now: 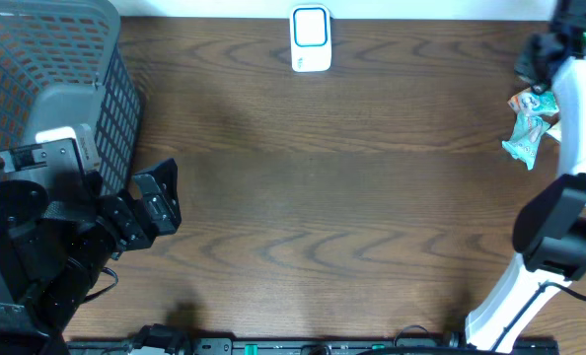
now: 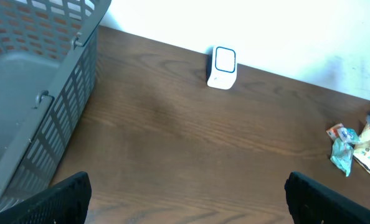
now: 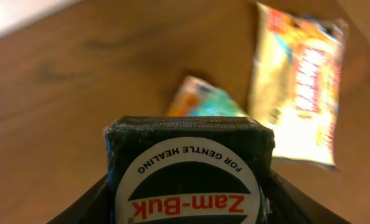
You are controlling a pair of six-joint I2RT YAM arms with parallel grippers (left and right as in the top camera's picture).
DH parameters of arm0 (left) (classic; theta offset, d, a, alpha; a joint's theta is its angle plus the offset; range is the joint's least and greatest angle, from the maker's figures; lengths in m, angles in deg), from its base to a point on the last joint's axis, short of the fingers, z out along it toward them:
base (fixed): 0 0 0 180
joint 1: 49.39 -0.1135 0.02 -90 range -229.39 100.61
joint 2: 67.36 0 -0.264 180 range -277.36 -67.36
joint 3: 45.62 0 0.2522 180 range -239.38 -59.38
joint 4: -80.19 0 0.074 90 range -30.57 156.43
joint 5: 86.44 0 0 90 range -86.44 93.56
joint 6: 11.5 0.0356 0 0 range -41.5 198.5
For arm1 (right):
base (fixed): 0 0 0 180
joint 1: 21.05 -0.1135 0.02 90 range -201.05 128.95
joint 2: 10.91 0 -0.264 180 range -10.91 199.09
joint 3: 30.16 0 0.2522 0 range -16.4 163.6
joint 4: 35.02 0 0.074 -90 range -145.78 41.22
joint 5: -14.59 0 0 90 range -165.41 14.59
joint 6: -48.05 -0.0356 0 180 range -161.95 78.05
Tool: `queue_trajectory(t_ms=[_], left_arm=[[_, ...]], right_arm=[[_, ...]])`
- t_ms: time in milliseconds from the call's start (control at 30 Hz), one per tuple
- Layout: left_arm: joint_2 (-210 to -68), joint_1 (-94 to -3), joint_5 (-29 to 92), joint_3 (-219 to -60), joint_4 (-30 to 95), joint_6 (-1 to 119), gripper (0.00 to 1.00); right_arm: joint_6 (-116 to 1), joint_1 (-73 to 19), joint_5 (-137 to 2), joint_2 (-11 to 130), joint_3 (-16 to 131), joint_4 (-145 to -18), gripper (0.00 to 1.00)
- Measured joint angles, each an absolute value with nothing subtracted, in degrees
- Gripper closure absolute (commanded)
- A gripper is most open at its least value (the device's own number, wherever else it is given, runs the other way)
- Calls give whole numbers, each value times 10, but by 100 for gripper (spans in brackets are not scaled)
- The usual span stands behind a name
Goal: Scan the item barcode
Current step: 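Carry the tin to the right edge and drop it by the snacks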
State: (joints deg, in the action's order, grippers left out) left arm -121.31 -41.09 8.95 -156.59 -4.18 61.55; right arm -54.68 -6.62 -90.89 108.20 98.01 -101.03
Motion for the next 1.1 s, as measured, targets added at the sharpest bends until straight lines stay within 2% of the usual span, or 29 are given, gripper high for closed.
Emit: queue_trajectory(t_ms=[33, 100, 167, 200, 267, 800, 1100], left_arm=[[-1213, -411, 90, -1566, -42, 615, 2], [-1213, -411, 90, -1566, -42, 615, 2], [-1213, -411, 90, -1566, -42, 615, 2], [-1213, -411, 90, -1566, -42, 615, 2], [-1213, -411, 90, -1566, -42, 615, 2], [-1213, -411, 90, -1566, -42, 615, 2], [-1213, -411, 90, -1566, -42, 615, 3]], right_arm=[[-547, -55, -909, 1082, 980, -1019, 48], [-547, -32, -909, 1082, 980, -1031, 39], [-545, -14, -908, 1082, 979, -1036, 23], [-544, -6, -907, 1082, 978, -1038, 12], [-542, 8, -901, 1082, 977, -1038, 2], [-541, 4, -774, 1058, 969, -1098, 1], [-541, -77, -662, 843, 966, -1109, 1]])
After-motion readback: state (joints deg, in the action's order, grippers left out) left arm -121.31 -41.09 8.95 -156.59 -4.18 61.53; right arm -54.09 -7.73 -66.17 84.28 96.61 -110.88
